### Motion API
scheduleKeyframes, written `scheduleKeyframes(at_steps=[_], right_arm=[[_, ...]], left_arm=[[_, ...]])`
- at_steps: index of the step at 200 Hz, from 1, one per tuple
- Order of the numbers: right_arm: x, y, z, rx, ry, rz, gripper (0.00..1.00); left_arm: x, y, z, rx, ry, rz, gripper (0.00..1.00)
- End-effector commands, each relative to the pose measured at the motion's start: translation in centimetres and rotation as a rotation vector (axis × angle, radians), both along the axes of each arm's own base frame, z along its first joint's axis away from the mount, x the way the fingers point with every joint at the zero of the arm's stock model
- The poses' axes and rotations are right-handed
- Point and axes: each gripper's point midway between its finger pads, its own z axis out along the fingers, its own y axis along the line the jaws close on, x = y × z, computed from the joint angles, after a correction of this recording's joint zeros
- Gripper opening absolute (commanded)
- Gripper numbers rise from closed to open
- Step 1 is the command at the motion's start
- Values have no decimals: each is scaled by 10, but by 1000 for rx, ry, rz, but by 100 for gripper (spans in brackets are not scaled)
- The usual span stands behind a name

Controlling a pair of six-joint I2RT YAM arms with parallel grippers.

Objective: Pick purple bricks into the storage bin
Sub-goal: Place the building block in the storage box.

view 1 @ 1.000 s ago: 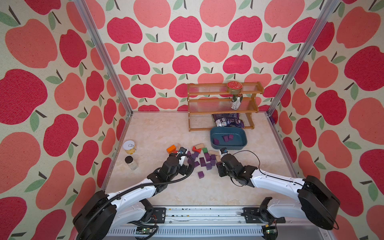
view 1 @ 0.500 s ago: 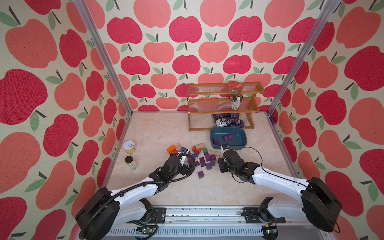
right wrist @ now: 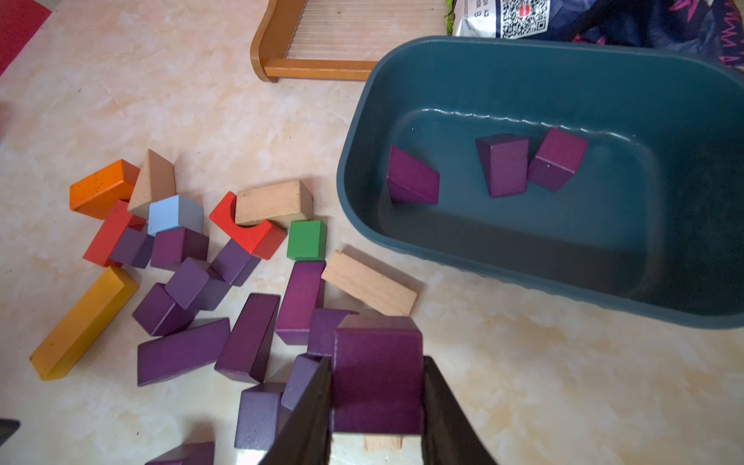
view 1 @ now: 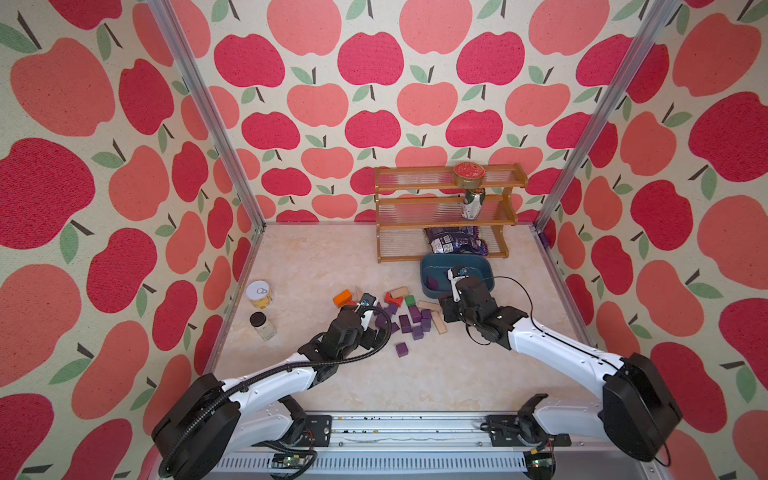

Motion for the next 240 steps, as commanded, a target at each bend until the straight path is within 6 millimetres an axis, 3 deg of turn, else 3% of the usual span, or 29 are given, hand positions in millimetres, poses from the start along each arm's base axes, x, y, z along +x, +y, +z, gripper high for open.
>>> scheduleKeyframes(at_steps=[1,44,100,169,240], right_arm=[[18,3,16,35,-16,16,32],[47,-6,31,87,-33,-21,31],[86,-24,31,139,-8,-85,31],[128,-38,-7,133,85,-139,30],[148,-36,-35,118,140,-150,30]], left_arm=[[4,0,3,-1,8,13,99],[3,-1,2,2,12,6,99],[2,-3,0,10,26,-8,99],[2,-1,0,19,21,-1,99],[0,-3,3,10,12,-16,99]])
